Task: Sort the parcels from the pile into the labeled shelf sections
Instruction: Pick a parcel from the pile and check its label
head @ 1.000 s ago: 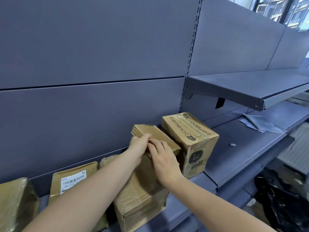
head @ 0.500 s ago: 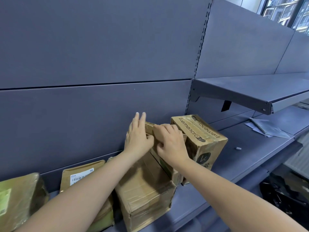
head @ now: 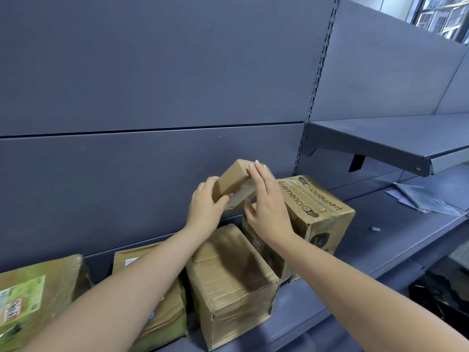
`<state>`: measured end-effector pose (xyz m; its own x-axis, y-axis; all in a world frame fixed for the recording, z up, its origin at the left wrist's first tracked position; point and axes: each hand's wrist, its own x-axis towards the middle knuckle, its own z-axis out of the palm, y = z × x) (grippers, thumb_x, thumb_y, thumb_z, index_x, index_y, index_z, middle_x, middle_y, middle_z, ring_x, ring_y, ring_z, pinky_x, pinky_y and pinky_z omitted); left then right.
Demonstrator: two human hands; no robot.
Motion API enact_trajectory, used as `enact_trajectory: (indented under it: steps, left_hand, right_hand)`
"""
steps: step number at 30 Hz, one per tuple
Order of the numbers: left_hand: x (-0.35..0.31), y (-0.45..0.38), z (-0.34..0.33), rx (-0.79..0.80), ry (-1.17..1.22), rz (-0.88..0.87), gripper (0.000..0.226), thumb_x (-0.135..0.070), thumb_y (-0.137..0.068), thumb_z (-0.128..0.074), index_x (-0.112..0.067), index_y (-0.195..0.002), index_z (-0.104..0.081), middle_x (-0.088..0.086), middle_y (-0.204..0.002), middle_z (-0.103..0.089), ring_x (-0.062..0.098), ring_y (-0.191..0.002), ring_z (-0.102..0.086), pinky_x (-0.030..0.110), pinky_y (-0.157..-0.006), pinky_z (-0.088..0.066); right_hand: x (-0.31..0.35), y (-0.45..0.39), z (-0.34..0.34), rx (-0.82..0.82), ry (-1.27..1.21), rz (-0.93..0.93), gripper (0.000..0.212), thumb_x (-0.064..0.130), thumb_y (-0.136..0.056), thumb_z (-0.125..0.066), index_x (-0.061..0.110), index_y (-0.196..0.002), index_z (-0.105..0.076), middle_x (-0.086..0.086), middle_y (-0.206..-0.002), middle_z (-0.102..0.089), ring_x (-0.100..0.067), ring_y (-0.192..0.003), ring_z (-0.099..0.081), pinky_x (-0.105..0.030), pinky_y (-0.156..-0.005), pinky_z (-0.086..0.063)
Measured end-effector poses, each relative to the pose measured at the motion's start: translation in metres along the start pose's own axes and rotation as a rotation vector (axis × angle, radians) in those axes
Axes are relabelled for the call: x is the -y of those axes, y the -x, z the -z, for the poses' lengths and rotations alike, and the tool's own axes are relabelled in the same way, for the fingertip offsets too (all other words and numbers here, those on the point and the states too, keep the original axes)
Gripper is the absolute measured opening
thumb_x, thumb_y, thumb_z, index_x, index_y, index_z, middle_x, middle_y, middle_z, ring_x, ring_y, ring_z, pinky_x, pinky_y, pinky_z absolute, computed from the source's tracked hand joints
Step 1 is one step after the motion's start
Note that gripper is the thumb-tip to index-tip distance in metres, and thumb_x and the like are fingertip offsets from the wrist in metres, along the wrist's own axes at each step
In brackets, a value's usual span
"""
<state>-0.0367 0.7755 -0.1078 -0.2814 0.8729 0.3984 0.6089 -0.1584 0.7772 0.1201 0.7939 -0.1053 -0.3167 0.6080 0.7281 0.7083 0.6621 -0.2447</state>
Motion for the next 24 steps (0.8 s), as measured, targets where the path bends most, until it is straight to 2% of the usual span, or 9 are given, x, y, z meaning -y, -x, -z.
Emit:
enact_trajectory:
  steps: [4,8,10,13,15,17,20,22,24]
  left_hand:
    - [0.001,0.006,0.011,-0.016,0.205,0.096,0.028,-0.035,-0.092,-0.061,-0.028,-0.118,-0.054,-0.008,-0.112,-0.061,0.013,-0.103,-0.057,0.032,-0.087,-0.047]
    - [-0.001,0.01,0.019,-0.037,0.363,0.241,0.019,-0.038,-0.094,-0.058,-0.024,-0.107,-0.057,-0.01,-0.1,-0.066,0.016,-0.099,-0.064,0.039,-0.083,-0.054]
    - [-0.002,0.012,0.021,-0.044,0.411,0.315,0.024,-0.039,-0.096,-0.055,-0.018,-0.105,-0.058,-0.006,-0.1,-0.067,0.018,-0.096,-0.065,0.04,-0.082,-0.055]
    - [0.001,0.016,0.023,-0.002,0.501,0.424,0.033,-0.043,-0.098,-0.049,-0.015,-0.112,-0.059,-0.004,-0.108,-0.068,0.013,-0.095,-0.065,0.03,-0.075,-0.054]
    - [0.007,0.019,0.023,0.029,0.54,0.479,0.038,-0.045,-0.098,-0.048,-0.015,-0.12,-0.057,-0.003,-0.115,-0.067,0.014,-0.101,-0.064,0.027,-0.076,-0.052]
    - [0.013,0.022,0.022,0.055,0.556,0.523,0.045,-0.047,-0.098,-0.046,-0.016,-0.13,-0.054,-0.003,-0.121,-0.065,0.016,-0.107,-0.063,0.03,-0.082,-0.052]
    - [0.02,0.028,0.018,0.065,0.566,0.562,0.043,-0.046,-0.099,-0.044,-0.016,-0.127,-0.056,-0.003,-0.118,-0.067,0.016,-0.104,-0.064,0.032,-0.084,-0.053]
    - [0.023,0.031,0.017,0.066,0.566,0.594,0.041,-0.046,-0.1,-0.043,-0.017,-0.125,-0.057,-0.003,-0.113,-0.068,0.017,-0.1,-0.065,0.03,-0.077,-0.053]
    - [0.026,0.032,0.018,0.064,0.56,0.619,0.041,-0.046,-0.1,-0.042,-0.018,-0.125,-0.057,-0.002,-0.111,-0.069,0.018,-0.099,-0.066,0.03,-0.075,-0.054]
  right_hand:
    - [-0.001,0.002,-0.007,0.104,0.028,-0.004,0.074,0.007,-0.085,-0.06,0.018,-0.152,-0.03,-0.001,-0.158,-0.027,-0.021,-0.148,-0.021,-0.045,-0.117,-0.027]
    - [0.002,0.007,-0.014,0.21,0.077,-0.001,0.063,0.014,-0.092,-0.056,0.02,-0.15,-0.034,0.0,-0.159,-0.026,-0.021,-0.149,-0.015,-0.046,-0.12,-0.019]
    - [0.006,0.011,-0.016,0.208,0.044,-0.066,0.058,0.017,-0.094,-0.052,0.018,-0.149,-0.034,0.001,-0.16,-0.024,-0.019,-0.15,-0.013,-0.045,-0.121,-0.017]
    - [0.011,0.015,-0.015,0.16,-0.039,-0.212,0.056,0.02,-0.097,-0.047,0.015,-0.151,-0.031,0.001,-0.16,-0.022,-0.017,-0.15,-0.011,-0.043,-0.121,-0.015]
    - [0.01,0.017,-0.016,0.13,-0.11,-0.325,0.06,0.024,-0.098,-0.046,0.015,-0.153,-0.024,0.001,-0.161,-0.018,-0.016,-0.15,-0.01,-0.04,-0.122,-0.014]
    - [0.01,0.019,-0.016,0.14,-0.25,-0.456,0.062,0.029,-0.098,-0.044,0.019,-0.154,-0.019,0.003,-0.16,-0.022,-0.014,-0.148,-0.017,-0.039,-0.121,-0.02]
    - [0.011,0.026,-0.02,0.215,-0.495,-0.599,0.062,0.032,-0.098,-0.043,0.024,-0.154,-0.016,0.009,-0.144,-0.047,-0.01,-0.128,-0.048,-0.041,-0.106,-0.044]
    - [0.012,0.033,-0.022,0.234,-0.51,-0.597,0.06,0.033,-0.098,-0.044,0.027,-0.153,-0.018,0.011,-0.14,-0.051,-0.009,-0.123,-0.053,-0.042,-0.102,-0.047]
    - [0.014,0.038,-0.022,0.229,-0.513,-0.574,0.059,0.034,-0.098,-0.045,0.028,-0.152,-0.021,0.012,-0.143,-0.049,-0.009,-0.127,-0.049,-0.04,-0.105,-0.045]
